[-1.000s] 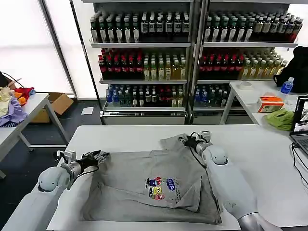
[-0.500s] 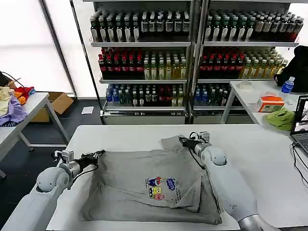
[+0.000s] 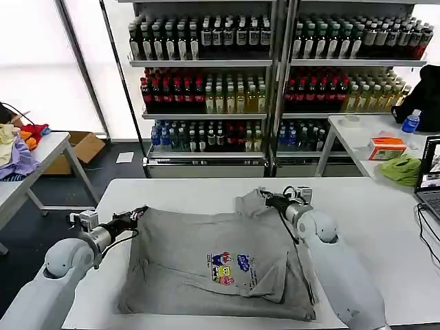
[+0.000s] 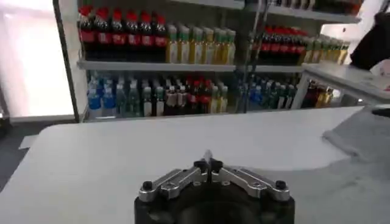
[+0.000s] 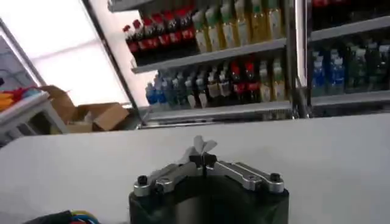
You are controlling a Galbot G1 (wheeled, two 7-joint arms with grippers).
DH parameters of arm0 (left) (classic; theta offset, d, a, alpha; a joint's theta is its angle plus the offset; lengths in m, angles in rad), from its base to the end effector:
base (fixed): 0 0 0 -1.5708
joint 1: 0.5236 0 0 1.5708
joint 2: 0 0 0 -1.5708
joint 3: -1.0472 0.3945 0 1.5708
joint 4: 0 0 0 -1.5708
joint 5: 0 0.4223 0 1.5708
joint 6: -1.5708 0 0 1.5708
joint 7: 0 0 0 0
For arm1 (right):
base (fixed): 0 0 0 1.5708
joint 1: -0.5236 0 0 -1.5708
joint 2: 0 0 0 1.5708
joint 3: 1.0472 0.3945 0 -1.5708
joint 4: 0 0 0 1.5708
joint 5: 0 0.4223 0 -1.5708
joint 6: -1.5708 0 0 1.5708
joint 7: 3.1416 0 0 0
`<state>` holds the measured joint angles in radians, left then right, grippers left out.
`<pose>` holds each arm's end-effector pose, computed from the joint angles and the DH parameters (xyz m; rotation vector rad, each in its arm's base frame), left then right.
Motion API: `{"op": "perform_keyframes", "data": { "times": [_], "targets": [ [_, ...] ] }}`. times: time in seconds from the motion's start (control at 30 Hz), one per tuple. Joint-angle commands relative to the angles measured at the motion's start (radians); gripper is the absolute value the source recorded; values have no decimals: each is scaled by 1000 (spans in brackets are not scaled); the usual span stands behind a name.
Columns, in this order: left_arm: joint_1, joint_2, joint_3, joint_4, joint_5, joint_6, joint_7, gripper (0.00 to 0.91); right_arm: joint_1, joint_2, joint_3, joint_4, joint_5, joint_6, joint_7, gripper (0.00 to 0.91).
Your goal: Fold and organize the clothes.
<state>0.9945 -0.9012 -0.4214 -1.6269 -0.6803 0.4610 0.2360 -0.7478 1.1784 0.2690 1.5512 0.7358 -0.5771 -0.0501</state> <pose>0.4356 0.1964 -0.2949 -0.4768 -2.6724 0.0473 0.5122 -0.0558 -0.2739 0.5227 -2.6532 -0.3181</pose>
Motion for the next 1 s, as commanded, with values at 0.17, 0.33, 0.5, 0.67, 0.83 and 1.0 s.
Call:
{"op": "perform_keyframes", "data": {
  "times": [0.17, 0.33, 0.5, 0.67, 0.83, 1.0],
  "targets": [
    [203, 15, -116, -226, -3, 4, -33, 10, -295, -90, 140, 385, 113, -1, 26, 0],
    [311, 15, -164, -299, 31, 27, -68, 10, -466, -107, 255, 498, 115, -1, 28, 0],
    [463, 23, -245, -375, 58, 50, -71, 10, -679, -120, 357, 592, 124, 1, 6, 0],
    [582, 24, -313, -404, 59, 26, -60, 10, -829, -114, 414, 656, 123, 12, -7, 0],
    [700, 7, -346, -455, 86, 0, -51, 10, -944, -93, 428, 703, 55, 34, -25, 0],
    [760, -23, -320, -479, 166, 3, -44, 907, -979, -63, 406, 714, -23, 42, -33, 907]
  ]
}}
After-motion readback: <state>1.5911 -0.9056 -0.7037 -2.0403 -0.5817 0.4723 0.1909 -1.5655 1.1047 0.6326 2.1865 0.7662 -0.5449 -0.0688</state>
